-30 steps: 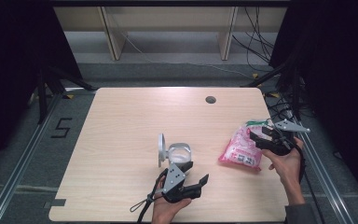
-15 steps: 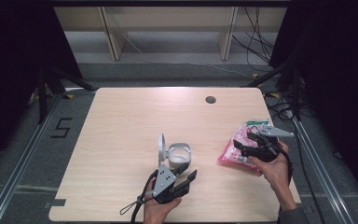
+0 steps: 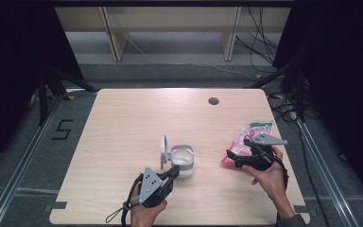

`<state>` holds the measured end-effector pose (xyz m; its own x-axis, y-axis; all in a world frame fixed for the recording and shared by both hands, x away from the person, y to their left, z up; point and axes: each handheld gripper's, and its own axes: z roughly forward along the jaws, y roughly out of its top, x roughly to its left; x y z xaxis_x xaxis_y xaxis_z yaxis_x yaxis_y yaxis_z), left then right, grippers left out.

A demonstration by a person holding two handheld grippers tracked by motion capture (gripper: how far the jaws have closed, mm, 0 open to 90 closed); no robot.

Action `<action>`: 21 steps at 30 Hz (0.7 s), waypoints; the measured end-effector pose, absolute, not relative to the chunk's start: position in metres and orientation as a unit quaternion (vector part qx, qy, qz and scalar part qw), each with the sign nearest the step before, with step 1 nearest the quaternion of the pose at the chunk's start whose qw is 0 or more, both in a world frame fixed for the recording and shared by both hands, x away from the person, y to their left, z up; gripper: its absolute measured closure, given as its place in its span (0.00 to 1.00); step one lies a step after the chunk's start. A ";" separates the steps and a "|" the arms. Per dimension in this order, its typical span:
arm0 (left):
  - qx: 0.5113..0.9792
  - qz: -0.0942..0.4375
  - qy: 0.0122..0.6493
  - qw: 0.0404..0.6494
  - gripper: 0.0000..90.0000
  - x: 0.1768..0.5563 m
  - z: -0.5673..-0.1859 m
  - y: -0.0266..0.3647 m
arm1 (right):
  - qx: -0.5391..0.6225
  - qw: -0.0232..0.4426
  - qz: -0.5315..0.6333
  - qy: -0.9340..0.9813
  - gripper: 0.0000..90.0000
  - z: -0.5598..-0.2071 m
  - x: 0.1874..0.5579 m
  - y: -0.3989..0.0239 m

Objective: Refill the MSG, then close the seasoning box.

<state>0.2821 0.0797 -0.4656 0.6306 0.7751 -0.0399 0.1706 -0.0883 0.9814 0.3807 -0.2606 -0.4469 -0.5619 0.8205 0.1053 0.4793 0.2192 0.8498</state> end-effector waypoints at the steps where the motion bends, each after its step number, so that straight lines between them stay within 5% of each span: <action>1: 0.689 0.263 0.343 0.582 0.98 0.283 -0.466 0.081 | 0.415 0.198 0.455 0.763 0.19 -0.448 0.382 -0.261; 21: 0.681 0.290 0.368 0.562 0.99 0.287 -0.463 0.119 | 0.410 0.192 0.441 0.775 0.22 -0.455 0.376 -0.257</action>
